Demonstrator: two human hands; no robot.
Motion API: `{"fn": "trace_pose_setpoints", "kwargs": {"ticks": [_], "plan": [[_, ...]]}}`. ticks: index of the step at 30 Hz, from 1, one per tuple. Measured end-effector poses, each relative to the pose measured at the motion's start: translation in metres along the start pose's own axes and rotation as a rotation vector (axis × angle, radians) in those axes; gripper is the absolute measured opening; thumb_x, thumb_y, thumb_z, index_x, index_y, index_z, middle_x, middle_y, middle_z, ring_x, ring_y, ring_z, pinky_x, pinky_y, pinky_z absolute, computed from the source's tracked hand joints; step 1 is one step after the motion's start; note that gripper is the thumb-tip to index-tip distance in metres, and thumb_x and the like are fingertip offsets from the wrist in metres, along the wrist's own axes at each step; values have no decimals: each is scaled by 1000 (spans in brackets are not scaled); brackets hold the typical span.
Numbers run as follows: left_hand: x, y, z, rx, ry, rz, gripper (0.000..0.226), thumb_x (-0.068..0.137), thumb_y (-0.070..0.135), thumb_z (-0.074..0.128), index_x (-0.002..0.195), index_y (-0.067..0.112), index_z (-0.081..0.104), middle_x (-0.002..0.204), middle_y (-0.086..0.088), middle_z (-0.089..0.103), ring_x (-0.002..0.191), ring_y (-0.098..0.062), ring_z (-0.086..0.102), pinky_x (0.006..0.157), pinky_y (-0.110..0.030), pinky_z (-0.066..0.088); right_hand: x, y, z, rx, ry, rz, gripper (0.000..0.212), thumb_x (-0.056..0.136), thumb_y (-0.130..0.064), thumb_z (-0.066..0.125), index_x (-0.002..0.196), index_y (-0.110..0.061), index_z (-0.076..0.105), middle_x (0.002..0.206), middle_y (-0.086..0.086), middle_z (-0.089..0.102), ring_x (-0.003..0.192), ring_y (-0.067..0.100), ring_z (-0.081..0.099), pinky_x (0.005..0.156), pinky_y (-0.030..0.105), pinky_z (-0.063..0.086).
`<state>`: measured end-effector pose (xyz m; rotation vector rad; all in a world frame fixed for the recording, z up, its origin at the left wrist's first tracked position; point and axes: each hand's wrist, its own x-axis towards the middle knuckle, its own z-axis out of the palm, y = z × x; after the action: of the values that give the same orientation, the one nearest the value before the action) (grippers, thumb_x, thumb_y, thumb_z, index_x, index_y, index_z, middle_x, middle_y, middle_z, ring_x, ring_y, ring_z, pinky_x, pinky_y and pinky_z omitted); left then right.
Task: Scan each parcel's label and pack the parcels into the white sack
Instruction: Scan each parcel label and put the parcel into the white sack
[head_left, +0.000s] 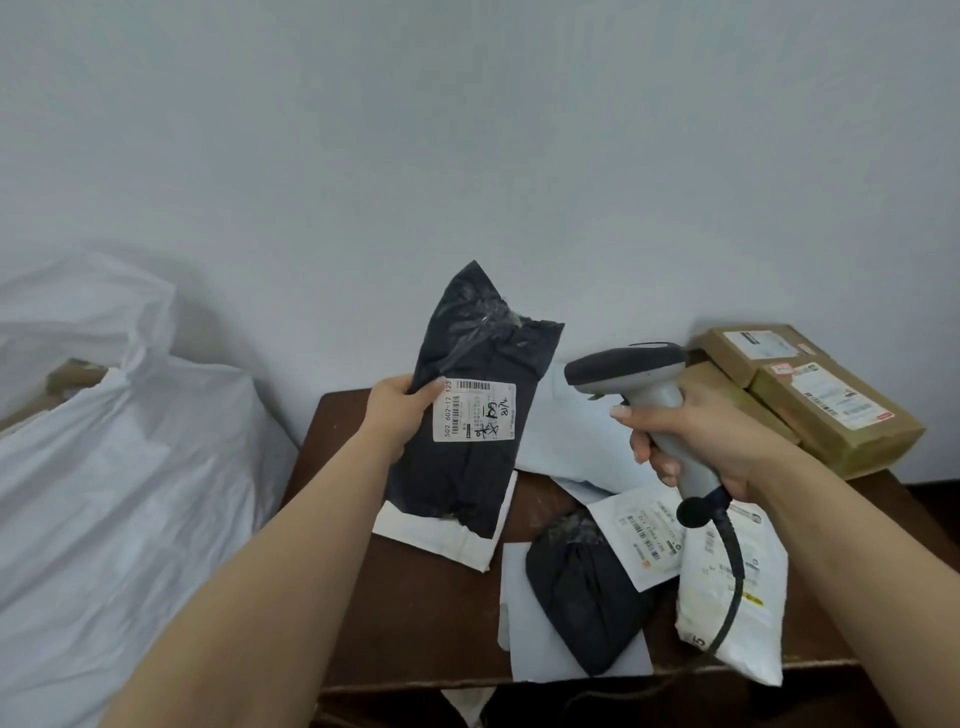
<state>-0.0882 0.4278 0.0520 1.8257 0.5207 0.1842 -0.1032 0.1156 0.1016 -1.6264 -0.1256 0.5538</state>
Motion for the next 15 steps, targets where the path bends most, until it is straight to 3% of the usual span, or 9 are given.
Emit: {"fn": "trace_pose_setpoints", "kwargs": {"ticks": [5, 15], "plan": [[-18, 8, -2, -45, 117, -3, 14, 87, 24, 72, 76, 17, 70, 87, -10, 74, 86, -28, 71, 84, -45, 58, -6, -13, 7, 41, -48, -22, 25, 89, -20, 70, 81, -2, 55, 61, 16, 54, 38, 17, 36, 41, 26, 38], [-48, 16, 14, -61, 221, -2, 15, 89, 25, 69, 76, 18, 69, 89, -9, 74, 88, -28, 71, 86, -49, 57, -30, -25, -17, 137, -70, -50, 23, 88, -19, 69, 88, -2, 53, 55, 13, 49, 34, 15, 33, 39, 23, 35]]}}
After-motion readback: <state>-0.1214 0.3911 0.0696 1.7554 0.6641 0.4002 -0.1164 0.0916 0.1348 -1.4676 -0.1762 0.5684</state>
